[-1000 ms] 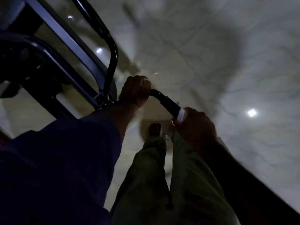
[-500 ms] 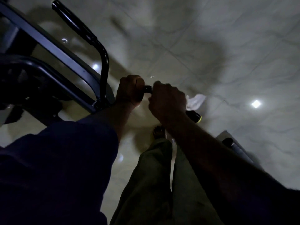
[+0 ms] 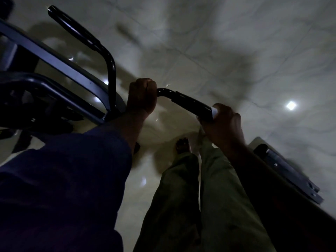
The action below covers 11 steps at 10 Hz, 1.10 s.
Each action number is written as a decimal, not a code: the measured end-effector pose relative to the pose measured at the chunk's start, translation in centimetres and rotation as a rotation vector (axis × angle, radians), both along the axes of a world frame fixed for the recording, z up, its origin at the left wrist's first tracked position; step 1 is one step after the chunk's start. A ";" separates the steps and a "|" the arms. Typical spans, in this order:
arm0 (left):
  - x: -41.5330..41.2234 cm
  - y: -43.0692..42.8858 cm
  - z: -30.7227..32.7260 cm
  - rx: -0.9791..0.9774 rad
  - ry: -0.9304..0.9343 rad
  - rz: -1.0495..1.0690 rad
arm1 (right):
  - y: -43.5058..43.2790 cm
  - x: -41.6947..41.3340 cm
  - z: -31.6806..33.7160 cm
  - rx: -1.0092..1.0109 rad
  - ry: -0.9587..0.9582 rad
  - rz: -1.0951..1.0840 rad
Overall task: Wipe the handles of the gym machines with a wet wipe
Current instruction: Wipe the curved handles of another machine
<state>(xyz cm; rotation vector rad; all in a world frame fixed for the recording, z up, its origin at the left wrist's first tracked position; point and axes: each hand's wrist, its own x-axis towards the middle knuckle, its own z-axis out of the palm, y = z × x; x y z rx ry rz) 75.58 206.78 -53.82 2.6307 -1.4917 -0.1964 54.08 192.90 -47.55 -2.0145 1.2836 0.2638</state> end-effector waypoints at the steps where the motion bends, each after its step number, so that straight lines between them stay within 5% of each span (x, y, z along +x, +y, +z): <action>1: -0.4 0.2 -0.3 -0.223 0.061 0.208 | 1.7 0.2 1.0 0.598 -0.417 -0.506; 2: -0.5 -0.8 1.6 -0.329 0.347 0.399 | 2.7 -0.8 1.2 0.825 -0.653 -0.833; 3: -1.3 -3.4 3.4 -0.335 0.424 0.095 | 2.5 -1.2 -0.9 0.635 -0.554 -0.734; 4: -2.5 -4.5 3.8 -0.090 0.323 -0.050 | 1.0 0.3 -3.4 0.817 -0.584 -0.682; 5: -2.7 -4.5 3.2 0.034 0.130 -0.037 | 1.3 -0.4 -3.0 0.937 -0.740 -0.895; 6: -2.4 -4.4 3.2 0.039 0.126 -0.050 | 1.5 -0.7 -2.7 1.290 -0.891 -1.257; 7: -2.4 -4.6 3.0 0.054 0.129 -0.065 | -0.7 0.9 -2.0 1.417 -0.740 -1.426; 10: -2.6 -4.8 3.5 0.052 0.114 -0.049 | -0.5 -0.2 1.5 1.240 -0.569 -0.933; 11: -2.3 -4.8 3.3 0.097 0.126 -0.045 | -3.6 2.4 0.3 1.155 -0.241 -0.686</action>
